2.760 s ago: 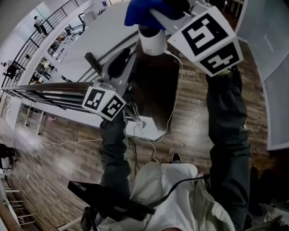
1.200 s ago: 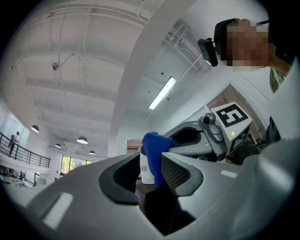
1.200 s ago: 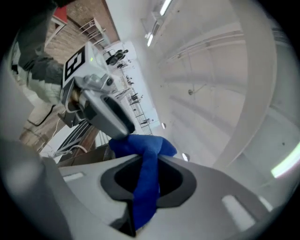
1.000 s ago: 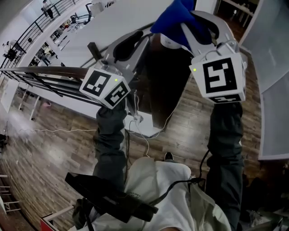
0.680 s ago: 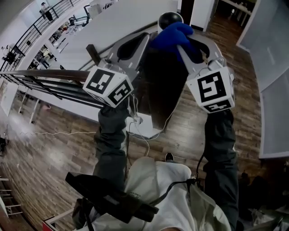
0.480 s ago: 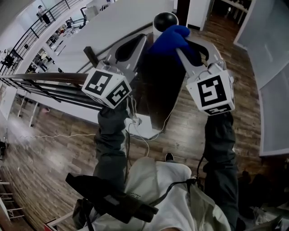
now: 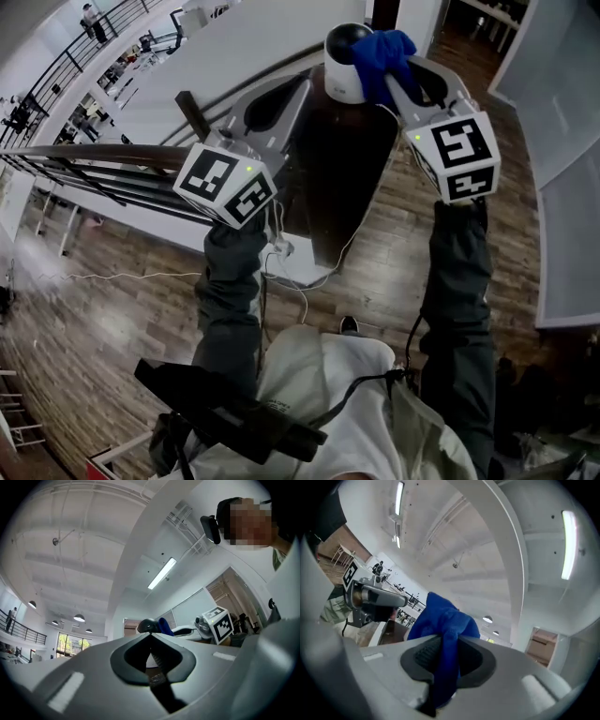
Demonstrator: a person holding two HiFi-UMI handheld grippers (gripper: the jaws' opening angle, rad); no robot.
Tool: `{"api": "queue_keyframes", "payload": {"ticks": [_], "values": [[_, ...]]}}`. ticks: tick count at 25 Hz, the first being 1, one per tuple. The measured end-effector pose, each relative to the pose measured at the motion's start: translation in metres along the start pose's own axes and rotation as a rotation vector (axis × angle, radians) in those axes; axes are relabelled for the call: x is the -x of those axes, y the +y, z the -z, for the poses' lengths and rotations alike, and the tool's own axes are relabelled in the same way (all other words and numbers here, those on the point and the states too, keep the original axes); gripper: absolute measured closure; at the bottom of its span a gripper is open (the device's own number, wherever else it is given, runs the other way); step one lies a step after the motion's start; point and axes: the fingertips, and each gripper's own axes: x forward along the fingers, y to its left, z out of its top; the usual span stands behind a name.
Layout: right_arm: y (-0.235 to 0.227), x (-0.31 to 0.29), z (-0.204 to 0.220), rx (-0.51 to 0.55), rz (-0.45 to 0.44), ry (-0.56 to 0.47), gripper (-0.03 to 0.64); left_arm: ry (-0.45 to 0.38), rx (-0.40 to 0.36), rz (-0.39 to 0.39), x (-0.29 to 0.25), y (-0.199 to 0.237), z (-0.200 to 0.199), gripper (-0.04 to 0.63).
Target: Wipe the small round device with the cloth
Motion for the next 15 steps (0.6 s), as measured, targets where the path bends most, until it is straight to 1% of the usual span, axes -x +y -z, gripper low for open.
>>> {"api": "queue_keyframes", "payload": {"ticks": [3, 6, 8, 11, 13, 15], "values": [[0.011, 0.003, 0.015, -0.053, -0.026, -0.007, 0.543, 0.015, 0.002, -0.012, 0.005, 0.004, 0.006, 0.589], [0.009, 0.013, 0.009, -0.025, -0.011, -0.022, 0.543, 0.021, 0.013, -0.023, 0.006, 0.006, 0.013, 0.589], [0.005, 0.035, -0.001, -0.027, 0.031, -0.078, 0.543, 0.018, 0.03, -0.021, 0.01, -0.001, 0.016, 0.589], [0.013, 0.077, -0.018, -0.08, 0.085, -0.202, 0.543, 0.017, 0.048, -0.013, 0.027, -0.016, 0.015, 0.589], [0.028, 0.096, -0.015, -0.106, 0.101, -0.237, 0.543, 0.012, 0.055, -0.018, 0.04, -0.024, 0.019, 0.589], [0.047, 0.109, -0.005, -0.137, 0.104, -0.248, 0.543, 0.012, 0.065, -0.03, 0.052, -0.033, 0.026, 0.589]]}}
